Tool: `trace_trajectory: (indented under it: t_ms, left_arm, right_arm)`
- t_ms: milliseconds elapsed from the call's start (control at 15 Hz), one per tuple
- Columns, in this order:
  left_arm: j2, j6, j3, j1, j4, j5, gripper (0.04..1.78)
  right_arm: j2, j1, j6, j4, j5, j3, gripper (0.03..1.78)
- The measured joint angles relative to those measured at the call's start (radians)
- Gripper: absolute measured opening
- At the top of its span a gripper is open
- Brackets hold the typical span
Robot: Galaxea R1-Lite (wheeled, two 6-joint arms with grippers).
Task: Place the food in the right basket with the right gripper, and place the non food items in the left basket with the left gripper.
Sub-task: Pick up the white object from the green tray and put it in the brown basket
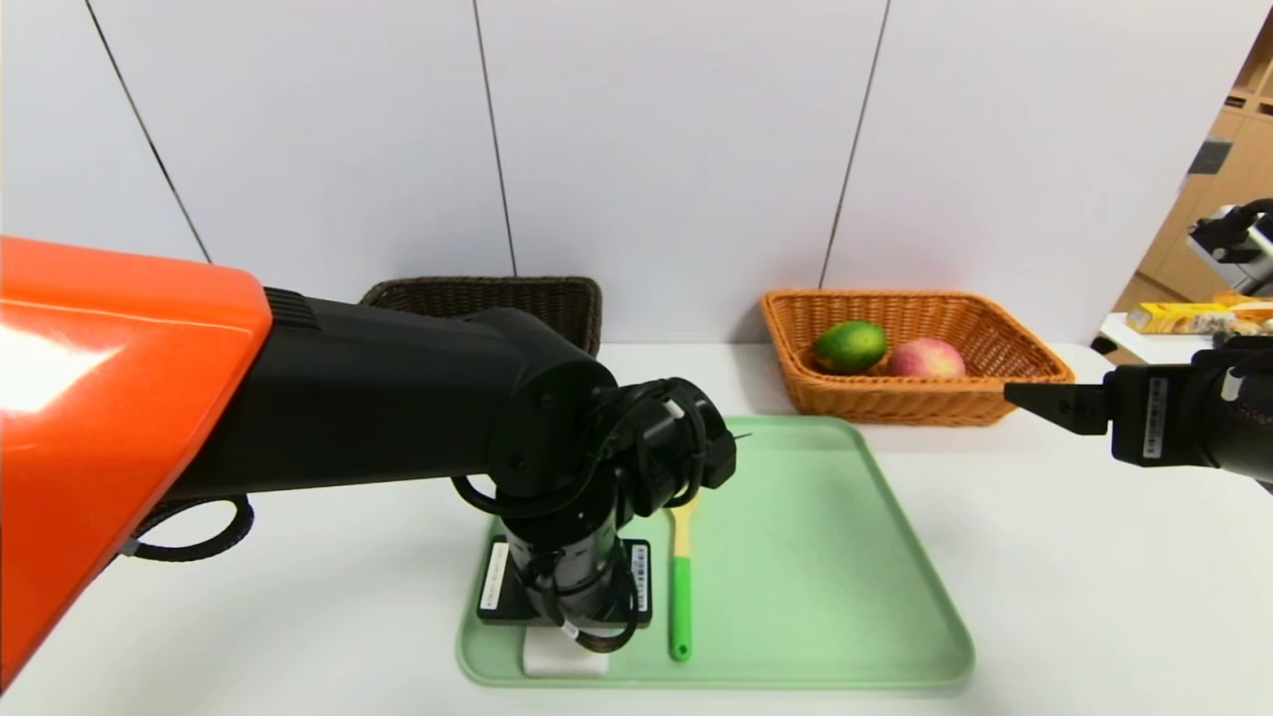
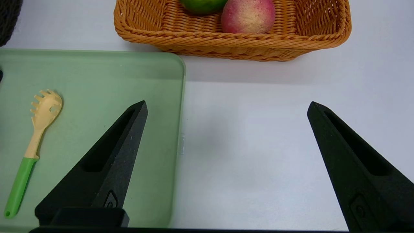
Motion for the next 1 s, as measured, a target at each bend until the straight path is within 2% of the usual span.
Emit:
trace_trajectory:
  t_ms: [67,200,400,533,667,1000]
  left_arm:
    - [0.000,0.000,0.000,0.000,0.001,0.000,1.08]
    - [0.000,-0.002,0.000,0.000,0.000,0.000,0.99]
    - [-0.005,-0.001,0.000,0.000,0.000,-0.019,0.98]
    - [-0.024,-0.001,-0.006,0.001,-0.012,-0.099,0.97]
    - [-0.053,0.007,-0.010,0.000,-0.062,-0.164,0.97]
    - [-0.150,0.067,-0.033,0.005,-0.172,-0.214,0.97]
  right_arm:
    - [-0.003,0.001,0.000,0.000,0.000,0.002,1.70]
    - [-0.009,0.003,0.000,0.000,0.000,0.007,1.70]
    - [-0.017,0.003,0.000,0.000,0.000,0.010,1.70]
    - [-0.023,0.003,0.000,0.000,0.000,0.018,1.70]
    - [-0.030,0.003,0.000,0.001,0.000,0.027,1.70]
    - [-0.044,0.003,0.000,0.001,0.000,0.042,1.70]
